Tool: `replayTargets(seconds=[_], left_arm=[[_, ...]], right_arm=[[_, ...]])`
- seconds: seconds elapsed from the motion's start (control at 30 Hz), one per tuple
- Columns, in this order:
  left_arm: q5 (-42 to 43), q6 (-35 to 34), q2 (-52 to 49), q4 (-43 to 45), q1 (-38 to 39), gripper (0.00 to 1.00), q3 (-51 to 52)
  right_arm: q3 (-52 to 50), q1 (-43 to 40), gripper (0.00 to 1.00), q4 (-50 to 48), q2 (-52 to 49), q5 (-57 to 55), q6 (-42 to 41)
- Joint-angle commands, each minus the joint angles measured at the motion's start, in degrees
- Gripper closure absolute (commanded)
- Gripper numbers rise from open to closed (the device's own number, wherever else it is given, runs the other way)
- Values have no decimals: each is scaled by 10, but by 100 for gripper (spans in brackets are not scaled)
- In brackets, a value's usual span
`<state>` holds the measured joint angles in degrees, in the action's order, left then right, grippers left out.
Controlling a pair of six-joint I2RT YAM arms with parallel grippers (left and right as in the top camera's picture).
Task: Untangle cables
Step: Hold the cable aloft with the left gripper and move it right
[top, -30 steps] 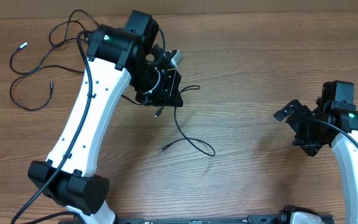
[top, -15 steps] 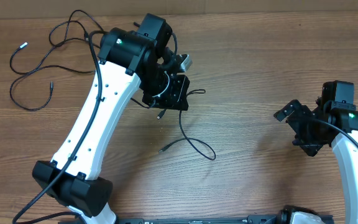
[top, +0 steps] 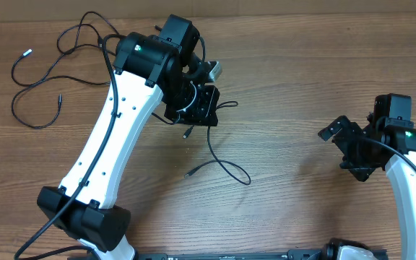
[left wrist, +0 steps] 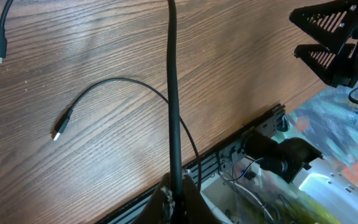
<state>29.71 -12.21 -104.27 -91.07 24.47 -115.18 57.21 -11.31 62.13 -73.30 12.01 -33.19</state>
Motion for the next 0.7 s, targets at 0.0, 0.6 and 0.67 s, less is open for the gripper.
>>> replayTargets(seconds=[0.0,0.6,0.67], left_arm=[[-3,-20,-2,1,3,96,-5],[-47,-101,-2,18,3,95,-5],[-48,-101,-2,18,3,96,-5]], right_arm=[[13,-2,0,-3,3,-4,3],[13,-2,0,-3,3,-4,3],[13,-2,0,-3,3,-4,3]])
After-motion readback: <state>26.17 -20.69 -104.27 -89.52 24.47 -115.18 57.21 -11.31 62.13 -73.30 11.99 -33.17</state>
